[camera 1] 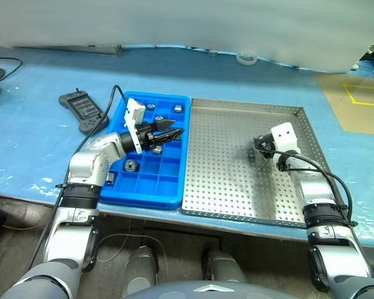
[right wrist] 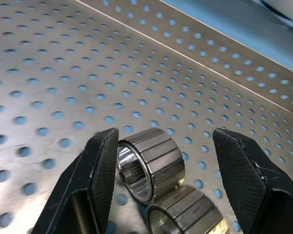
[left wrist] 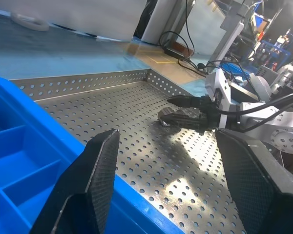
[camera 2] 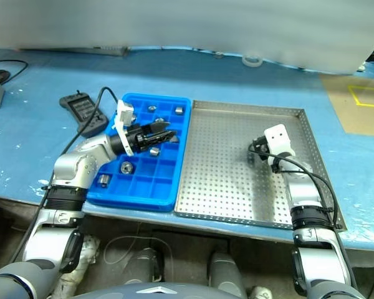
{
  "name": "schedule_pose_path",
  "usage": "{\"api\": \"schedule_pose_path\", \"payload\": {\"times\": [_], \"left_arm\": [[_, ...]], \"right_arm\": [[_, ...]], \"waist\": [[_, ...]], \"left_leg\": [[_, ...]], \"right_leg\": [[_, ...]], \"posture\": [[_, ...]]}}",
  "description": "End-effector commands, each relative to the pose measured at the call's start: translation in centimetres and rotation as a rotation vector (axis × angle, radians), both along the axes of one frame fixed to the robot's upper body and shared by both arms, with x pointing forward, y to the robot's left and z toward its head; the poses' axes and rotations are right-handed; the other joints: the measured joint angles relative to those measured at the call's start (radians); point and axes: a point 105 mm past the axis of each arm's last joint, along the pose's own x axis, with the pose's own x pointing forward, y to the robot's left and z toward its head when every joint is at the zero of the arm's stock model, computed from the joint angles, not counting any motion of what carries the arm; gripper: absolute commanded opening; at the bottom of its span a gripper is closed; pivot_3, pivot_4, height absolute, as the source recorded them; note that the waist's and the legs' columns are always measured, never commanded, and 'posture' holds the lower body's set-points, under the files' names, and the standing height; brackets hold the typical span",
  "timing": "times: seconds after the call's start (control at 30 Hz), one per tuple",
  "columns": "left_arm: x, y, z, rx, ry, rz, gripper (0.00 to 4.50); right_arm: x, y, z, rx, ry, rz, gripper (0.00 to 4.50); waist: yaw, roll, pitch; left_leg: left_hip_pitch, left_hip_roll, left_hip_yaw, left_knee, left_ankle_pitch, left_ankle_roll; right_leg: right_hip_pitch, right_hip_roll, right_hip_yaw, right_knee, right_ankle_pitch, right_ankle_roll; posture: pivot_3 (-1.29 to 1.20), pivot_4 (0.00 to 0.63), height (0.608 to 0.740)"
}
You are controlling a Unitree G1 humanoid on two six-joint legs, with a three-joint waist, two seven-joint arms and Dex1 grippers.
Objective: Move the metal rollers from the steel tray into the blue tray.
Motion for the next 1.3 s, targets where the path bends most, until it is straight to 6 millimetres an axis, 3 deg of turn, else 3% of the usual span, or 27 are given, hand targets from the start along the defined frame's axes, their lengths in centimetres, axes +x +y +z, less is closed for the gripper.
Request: {"api": "schedule_pose_path", "payload": {"times": [0.03, 0.2, 0.3, 0.37, 0.63, 0.83, 1.0, 1.1, 1.3], "left_arm": [[0.3, -0.2, 0.8, -0.002, -0.041, 0.004, 3.29], [0.5, -0.4, 0.5, 0.004, -0.041, 0.006, 3.29], [0.5, -0.5, 0.4, 0.008, -0.039, 0.005, 3.33], [0.4, -0.7, 0.3, 0.010, -0.037, -0.001, 3.33], [0.3, -1.0, 0.2, 0.015, -0.033, -0.008, 3.33], [0.5, -1.2, 0.0, 0.020, -0.028, -0.005, 3.33], [0.5, -1.5, 0.1, 0.019, -0.026, -0.008, 3.33], [0.7, -1.6, 0.1, 0.020, -0.027, -0.009, 3.33], [0.6, -1.8, 0.1, 0.021, -0.027, -0.011, 3.33]], "right_arm": [[0.1, -0.5, 0.3, 0.008, -0.030, -0.017, 3.18], [-0.4, 0.1, -0.6, 0.002, -0.010, 0.018, 3.18], [-0.6, 0.7, -0.4, 0.021, -0.015, 0.049, 2.58], [-0.7, 0.5, -0.5, 0.014, -0.003, 0.043, 1.91], [-1.7, -1.1, -0.1, 0.017, 0.002, 0.028, 1.91], [-2.9, -1.3, -0.7, 0.021, 0.031, 0.044, 1.91], [-3.1, -0.2, -0.5, 0.034, 0.023, 0.084, 1.91], [-3.1, 0.9, 0.0, 0.041, -0.005, 0.127, 1.28], [-3.0, 2.5, 1.0, 0.043, -0.026, 0.179, 1.20]], "waist": [[0.001, 0.000, 0.000], [0.000, 0.000, 0.000], [0.000, 0.000, 0.000], [-0.002, 0.000, 0.000], [0.001, 0.000, 0.000], [-0.001, 0.000, 0.000], [-0.001, 0.000, 0.000], [-0.002, 0.000, 0.000], [-0.002, 0.000, 0.000]], "left_leg": [[0.000, 0.000, 0.000, 0.000, 0.000, 0.000], [0.000, -0.001, 0.000, 0.000, 0.000, 0.000], [0.000, 0.000, 0.000, 0.000, 0.000, 0.000], [0.000, 0.000, 0.000, 0.000, 0.000, 0.000], [0.000, 0.000, 0.000, 0.001, 0.000, 0.001], [0.000, 0.000, 0.000, 0.000, -0.001, 0.001], [0.000, 0.000, 0.000, 0.000, -0.001, 0.001], [0.000, 0.000, 0.000, 0.000, -0.001, 0.001], [0.000, 0.000, 0.000, 0.000, -0.001, 0.001]], "right_leg": [[0.000, 0.000, 0.000, 0.000, 0.000, 0.000], [0.000, 0.000, 0.000, 0.000, 0.000, 0.000], [0.000, 0.000, 0.000, 0.000, 0.000, 0.000], [0.000, 0.000, 0.000, 0.000, 0.000, 0.000], [0.000, 0.000, 0.000, 0.000, 0.000, 0.000], [0.000, 0.000, 0.000, -0.001, 0.000, 0.000], [0.000, 0.000, 0.000, -0.001, 0.000, 0.000], [0.000, 0.000, 0.000, -0.001, 0.000, 0.000], [0.000, 0.000, 0.000, -0.001, 0.000, 0.000]], "posture": [[-0.18, 0.150, 0.740], [-0.18, 0.150, 0.740], [-0.19, 0.150, 0.740], [-0.19, 0.150, 0.740], [-0.19, 0.150, 0.740], [-0.20, 0.150, 0.740], [-0.20, 0.150, 0.740], [-0.20, 0.150, 0.740], [-0.21, 0.150, 0.740]]}}
